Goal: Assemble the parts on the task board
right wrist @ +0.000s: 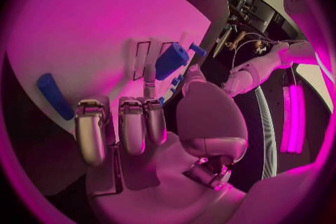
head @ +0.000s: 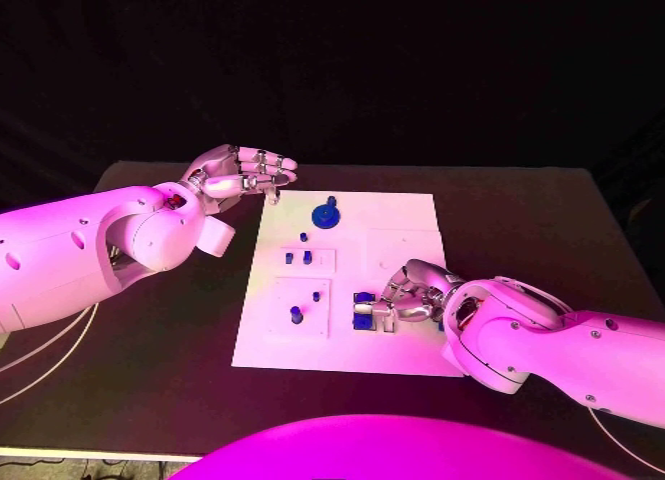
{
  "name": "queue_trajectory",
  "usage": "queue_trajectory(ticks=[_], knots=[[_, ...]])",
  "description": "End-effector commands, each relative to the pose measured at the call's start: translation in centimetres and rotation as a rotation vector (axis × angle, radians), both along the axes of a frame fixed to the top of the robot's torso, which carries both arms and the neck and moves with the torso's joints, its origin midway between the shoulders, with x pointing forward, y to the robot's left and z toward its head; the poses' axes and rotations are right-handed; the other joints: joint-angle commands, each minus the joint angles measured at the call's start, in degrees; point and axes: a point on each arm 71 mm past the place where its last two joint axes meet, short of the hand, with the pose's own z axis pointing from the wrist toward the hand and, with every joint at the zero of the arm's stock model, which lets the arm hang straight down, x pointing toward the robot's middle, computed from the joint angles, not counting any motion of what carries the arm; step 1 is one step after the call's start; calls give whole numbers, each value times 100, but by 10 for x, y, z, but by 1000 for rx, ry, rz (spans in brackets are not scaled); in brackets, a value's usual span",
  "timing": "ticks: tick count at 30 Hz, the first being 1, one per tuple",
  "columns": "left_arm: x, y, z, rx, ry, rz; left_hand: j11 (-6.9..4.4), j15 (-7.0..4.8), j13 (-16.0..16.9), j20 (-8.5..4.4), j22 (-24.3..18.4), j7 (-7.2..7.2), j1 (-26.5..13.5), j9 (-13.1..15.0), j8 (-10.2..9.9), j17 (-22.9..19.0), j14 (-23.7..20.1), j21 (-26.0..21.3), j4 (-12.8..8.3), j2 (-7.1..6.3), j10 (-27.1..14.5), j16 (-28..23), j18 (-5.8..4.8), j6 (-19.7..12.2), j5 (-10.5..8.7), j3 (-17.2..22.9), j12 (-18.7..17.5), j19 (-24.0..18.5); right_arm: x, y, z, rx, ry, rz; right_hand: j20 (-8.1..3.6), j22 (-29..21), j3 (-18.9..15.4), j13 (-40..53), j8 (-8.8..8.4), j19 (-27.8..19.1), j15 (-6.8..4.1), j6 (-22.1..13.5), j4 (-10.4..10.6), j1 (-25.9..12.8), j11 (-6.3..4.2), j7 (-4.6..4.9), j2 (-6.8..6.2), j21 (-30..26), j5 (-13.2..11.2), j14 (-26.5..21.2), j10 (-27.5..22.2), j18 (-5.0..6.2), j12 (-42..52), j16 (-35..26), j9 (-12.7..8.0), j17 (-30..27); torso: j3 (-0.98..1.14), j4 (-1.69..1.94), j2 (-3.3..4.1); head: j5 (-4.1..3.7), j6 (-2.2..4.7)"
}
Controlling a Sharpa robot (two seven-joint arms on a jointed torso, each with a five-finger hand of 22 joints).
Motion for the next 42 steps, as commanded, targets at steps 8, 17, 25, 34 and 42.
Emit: queue_trajectory(ticks=[8, 17, 25, 34, 42], knots=[[-1, 0, 1, -10, 4, -13, 4, 5, -8, -2, -4, 1, -47, -9, 6, -8, -8, 13, -29, 1, -54, -15, 89, 13, 18, 21, 31, -45, -10, -4, 10, 81, -34, 70, -2, 1509, 235, 1508, 53, 600, -16, -38, -12, 764, -8, -22, -10, 25, 539, 587, 606, -81, 22, 19, -8, 1508, -2, -14, -5, 32, 6], [-1, 0, 0, -10, 6, -11, 4, 5, -8, -2, -4, 1, -47, -9, 6, -8, -8, 13, -29, 1, -54, -15, 89, 13, 18, 21, 31, -45, -15, -2, 7, 75, 29, 127, -8, 1509, 357, 1508, 59, 600, -22, -19, -16, 963, -14, -29, -192, 25, 405, 587, 606, -81, 22, 19, -28, 1508, -2, 4, 1, 42, -3], [-1, 0, 0, -10, 7, -11, 4, 5, -10, -3, -5, 2, -50, -11, 7, -9, -10, 11, -32, 11, -57, -15, 90, 12, 18, 29, 38, -45, -10, -3, 5, 38, 14, 110, -11, 1509, 532, 1508, 51, 600, -26, 2, -21, 1237, -19, -35, -140, 25, 301, 587, 606, -81, 22, 19, -60, 1508, -7, 4, 2, 40, -11], [-1, 1, 0, -9, 8, -10, 4, 5, -10, -3, -5, 2, -50, -11, 7, -9, -10, 11, -32, 11, -57, -15, 90, 12, 18, 29, 38, -45, -4, 2, 2, 11, -14, 79, -18, 1509, 901, 1508, 18, 600, -34, 25, -26, 1446, -28, -45, -114, 25, 190, 587, 606, -81, 22, 19, -114, 1508, -1, 6, 5, 41, -29], [-1, 2, 0, -8, 8, -7, 4, 5, -10, -3, -5, 2, -50, -11, 7, -9, -10, 11, -32, 11, -57, -15, 90, 12, 18, 29, 38, -45, -1, -2, 1, 4, -34, 48, -30, 1509, 1042, 1508, 46, 600, -50, 97, -20, 1346, -51, -72, 42, 25, 314, 587, 606, -81, 22, 19, -125, 1508, -3, -2, 1, 48, -30]])
